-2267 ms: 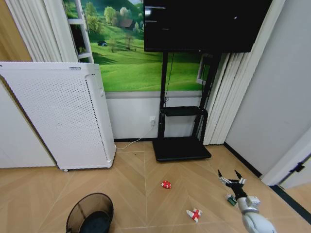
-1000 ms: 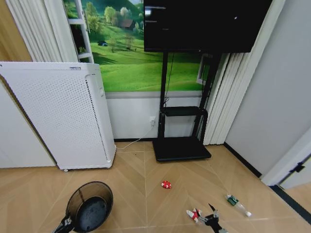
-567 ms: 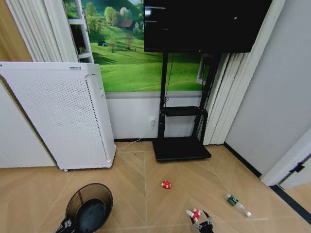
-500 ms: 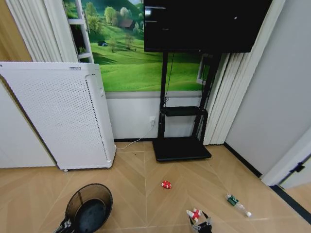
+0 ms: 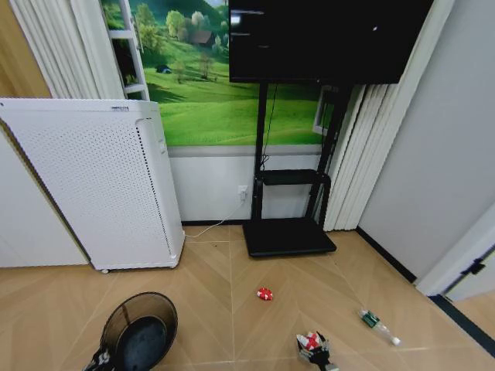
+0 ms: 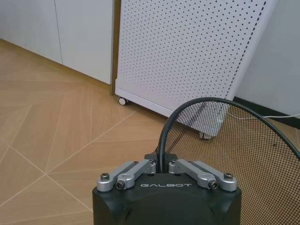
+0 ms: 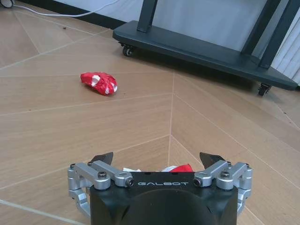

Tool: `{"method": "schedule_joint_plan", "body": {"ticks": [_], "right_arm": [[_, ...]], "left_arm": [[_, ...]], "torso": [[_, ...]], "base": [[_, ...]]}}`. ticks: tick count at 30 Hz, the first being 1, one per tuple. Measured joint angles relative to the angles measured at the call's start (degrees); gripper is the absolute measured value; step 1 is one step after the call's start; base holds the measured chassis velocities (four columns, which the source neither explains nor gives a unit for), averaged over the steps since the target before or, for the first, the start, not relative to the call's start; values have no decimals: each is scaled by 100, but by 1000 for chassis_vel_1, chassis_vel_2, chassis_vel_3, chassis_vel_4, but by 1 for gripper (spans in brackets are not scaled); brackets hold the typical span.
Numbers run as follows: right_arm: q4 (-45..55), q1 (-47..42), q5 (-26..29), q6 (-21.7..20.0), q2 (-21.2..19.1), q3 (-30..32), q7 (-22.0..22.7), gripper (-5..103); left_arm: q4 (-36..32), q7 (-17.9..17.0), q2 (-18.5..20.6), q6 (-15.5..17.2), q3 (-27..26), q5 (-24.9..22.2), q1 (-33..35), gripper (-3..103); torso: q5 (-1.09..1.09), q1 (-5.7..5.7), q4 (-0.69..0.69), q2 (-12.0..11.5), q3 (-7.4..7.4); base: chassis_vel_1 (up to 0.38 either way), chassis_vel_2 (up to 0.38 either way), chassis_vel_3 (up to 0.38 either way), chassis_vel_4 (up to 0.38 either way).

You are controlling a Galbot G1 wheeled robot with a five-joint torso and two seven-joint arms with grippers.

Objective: Pick up the trash bin and place the garbage on the floor into it.

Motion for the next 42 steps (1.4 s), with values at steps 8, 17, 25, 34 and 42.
{"method": "schedule_joint_plan", "body": {"ticks": [8,17,25,34,42], "right_arm": [[-372,279,-66,-35,-67,16,60,100],[-569,250,-77,-7,-71,38,58,100],[-600,252,-109,76,-83,32,-32,97],[-662,293,-118,147,-92,31,-172,66],[-694,278,-117,217,-84,48,-233,34]], "left_arm": [[-41,4,-3,0,-5,-16,11,6],[44,4,-30,-48,-2,-2,-32,6],[104,-4,-40,-88,-23,21,-48,6],[37,-7,-45,-95,-32,5,-44,6],[-33,-12,-47,-94,-34,-18,-40,6]], "torso": [[0,0,1,0,0],[0,0,0,0,0],[0,0,0,0,0],[0,0,0,0,0],[-1,0,0,0,0]], "base": [[0,0,0,0],[0,0,0,0],[0,0,0,0],[0,0,0,0],[0,0,0,0]]}}
